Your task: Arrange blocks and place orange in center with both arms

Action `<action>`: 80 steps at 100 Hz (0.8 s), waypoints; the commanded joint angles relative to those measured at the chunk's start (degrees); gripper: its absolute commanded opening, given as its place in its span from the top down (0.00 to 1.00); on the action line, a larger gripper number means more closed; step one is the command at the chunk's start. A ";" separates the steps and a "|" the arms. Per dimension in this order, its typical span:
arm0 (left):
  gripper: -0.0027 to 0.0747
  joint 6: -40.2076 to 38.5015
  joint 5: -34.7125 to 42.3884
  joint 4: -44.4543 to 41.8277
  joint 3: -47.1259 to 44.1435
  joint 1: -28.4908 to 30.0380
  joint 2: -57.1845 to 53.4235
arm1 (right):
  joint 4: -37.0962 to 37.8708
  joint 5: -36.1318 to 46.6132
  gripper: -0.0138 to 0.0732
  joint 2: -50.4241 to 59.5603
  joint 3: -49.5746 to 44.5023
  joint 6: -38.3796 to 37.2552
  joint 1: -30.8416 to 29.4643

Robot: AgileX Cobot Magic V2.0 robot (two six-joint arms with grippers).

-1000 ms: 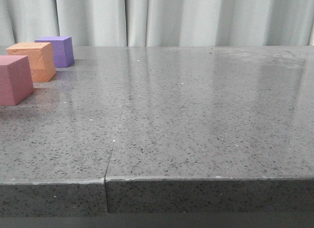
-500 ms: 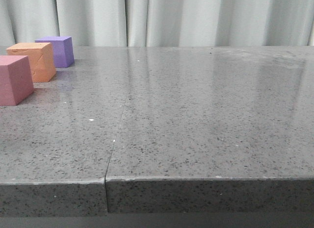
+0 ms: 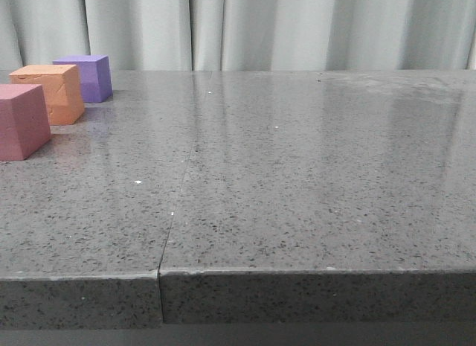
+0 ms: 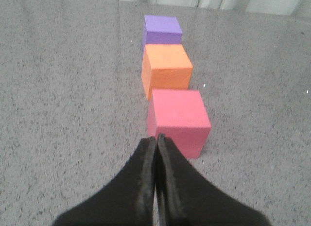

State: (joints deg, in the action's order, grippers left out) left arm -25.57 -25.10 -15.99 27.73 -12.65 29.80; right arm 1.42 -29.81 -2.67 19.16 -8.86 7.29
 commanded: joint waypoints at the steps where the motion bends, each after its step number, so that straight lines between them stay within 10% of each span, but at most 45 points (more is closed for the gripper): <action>1: 0.99 -0.13 5.09 -0.41 0.05 -0.53 -1.44 | 0.75 4.81 0.86 -0.64 1.32 0.07 -0.31; 80: 0.99 19.55 24.41 12.12 -21.41 10.67 -20.46 | 0.75 4.81 0.86 -0.64 1.32 0.07 -0.31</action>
State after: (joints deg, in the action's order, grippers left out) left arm -8.43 -6.64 -5.25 6.28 -2.97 10.56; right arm 1.42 -29.81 -2.67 19.16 -8.86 7.29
